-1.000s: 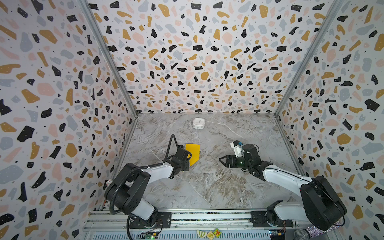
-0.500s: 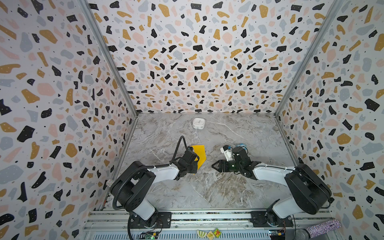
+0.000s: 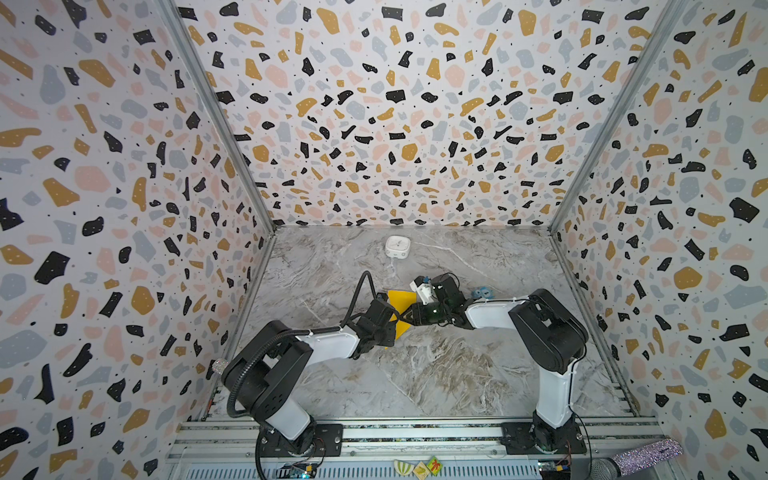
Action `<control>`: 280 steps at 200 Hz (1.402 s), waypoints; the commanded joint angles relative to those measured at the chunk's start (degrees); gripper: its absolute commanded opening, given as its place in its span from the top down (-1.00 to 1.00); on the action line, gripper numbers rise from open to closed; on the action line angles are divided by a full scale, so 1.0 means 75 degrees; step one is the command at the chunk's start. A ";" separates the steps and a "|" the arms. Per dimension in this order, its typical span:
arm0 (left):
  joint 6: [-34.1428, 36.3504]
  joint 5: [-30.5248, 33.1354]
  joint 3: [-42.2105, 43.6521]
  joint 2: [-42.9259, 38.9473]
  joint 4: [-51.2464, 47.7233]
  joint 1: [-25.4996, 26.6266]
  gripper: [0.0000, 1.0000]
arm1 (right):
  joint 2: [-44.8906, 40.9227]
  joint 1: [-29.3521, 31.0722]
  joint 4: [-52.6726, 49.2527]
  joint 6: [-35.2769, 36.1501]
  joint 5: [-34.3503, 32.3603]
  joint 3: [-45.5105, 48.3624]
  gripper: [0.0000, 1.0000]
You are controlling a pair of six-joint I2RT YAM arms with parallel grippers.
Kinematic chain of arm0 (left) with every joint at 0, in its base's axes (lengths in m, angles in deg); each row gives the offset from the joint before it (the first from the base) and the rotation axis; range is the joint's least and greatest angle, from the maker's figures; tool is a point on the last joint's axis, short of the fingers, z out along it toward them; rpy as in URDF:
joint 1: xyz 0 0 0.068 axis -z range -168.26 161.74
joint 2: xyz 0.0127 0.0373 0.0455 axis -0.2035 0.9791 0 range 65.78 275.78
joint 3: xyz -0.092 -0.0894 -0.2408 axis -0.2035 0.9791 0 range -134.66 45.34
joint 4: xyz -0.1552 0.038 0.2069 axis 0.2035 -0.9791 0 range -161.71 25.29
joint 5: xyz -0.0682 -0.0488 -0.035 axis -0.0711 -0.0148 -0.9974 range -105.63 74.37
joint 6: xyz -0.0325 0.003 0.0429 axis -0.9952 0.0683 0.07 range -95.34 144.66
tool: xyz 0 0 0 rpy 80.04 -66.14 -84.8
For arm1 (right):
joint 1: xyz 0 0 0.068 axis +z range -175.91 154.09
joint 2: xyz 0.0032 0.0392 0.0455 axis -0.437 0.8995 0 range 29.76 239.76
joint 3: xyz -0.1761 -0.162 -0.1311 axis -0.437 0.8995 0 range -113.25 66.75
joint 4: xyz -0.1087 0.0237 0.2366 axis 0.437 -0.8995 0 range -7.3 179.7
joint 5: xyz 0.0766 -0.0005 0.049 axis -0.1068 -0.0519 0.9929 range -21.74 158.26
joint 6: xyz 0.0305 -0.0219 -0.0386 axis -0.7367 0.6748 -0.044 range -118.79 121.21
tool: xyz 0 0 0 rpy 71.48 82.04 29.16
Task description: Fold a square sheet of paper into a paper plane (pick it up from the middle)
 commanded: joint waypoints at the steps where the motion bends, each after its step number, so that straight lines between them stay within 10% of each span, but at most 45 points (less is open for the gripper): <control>1: 0.0346 -0.0274 -0.0008 0.0274 -0.0742 0.0052 0.76 | 0.0016 0.0021 -0.0701 0.0261 -0.0207 -0.0204 0.27; 104: 0.0703 -0.1026 -0.0135 0.0581 -0.0501 0.0052 0.64 | -0.1705 -0.0009 -0.0252 -0.0404 -0.0482 0.1239 0.25; 280: 0.0206 -0.1444 0.0074 -0.0743 0.0697 0.0168 0.72 | -0.0372 0.0063 -0.0642 -0.0341 0.0004 0.0558 0.58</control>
